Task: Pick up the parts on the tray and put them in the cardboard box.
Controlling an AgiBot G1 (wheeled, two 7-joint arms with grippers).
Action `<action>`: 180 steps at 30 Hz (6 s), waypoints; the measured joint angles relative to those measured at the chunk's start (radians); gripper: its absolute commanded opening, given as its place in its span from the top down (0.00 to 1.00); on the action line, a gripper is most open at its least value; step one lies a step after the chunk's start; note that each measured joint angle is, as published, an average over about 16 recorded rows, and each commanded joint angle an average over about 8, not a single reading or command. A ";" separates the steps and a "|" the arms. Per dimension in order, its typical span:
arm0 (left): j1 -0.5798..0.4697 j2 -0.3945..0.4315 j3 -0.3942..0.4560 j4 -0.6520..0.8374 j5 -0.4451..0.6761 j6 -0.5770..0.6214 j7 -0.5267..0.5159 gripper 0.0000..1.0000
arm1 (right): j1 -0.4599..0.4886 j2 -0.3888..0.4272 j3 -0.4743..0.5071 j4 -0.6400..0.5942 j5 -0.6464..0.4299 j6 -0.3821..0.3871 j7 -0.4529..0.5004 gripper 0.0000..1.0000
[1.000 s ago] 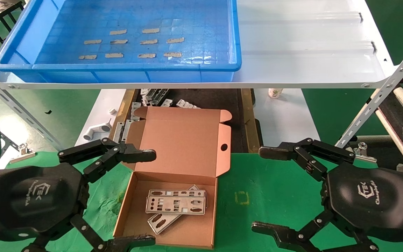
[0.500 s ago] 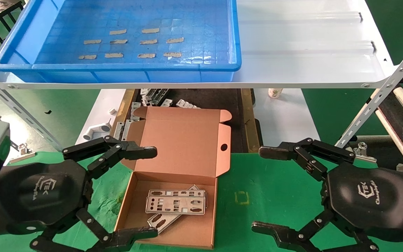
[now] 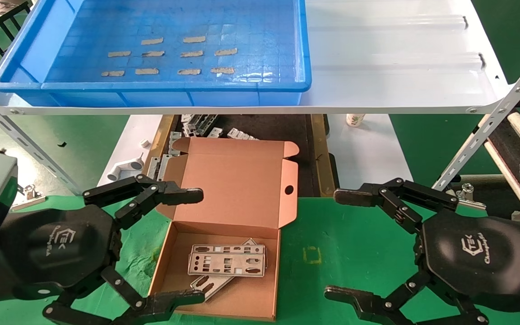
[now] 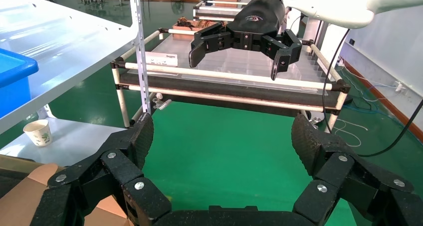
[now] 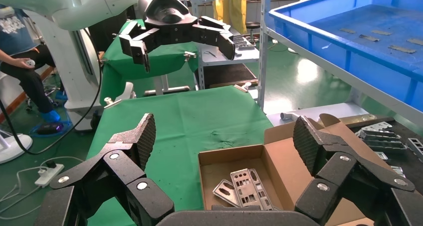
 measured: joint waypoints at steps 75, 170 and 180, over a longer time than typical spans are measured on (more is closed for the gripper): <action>-0.003 0.002 0.004 0.006 0.002 0.000 0.003 0.00 | 0.000 0.000 0.000 0.000 0.000 0.000 0.000 0.00; -0.003 0.002 0.004 0.006 0.002 0.000 0.003 0.00 | 0.000 0.000 0.000 0.000 0.000 0.000 0.000 0.00; -0.003 0.002 0.004 0.006 0.002 0.000 0.003 0.00 | 0.000 0.000 0.000 0.000 0.000 0.000 0.000 0.00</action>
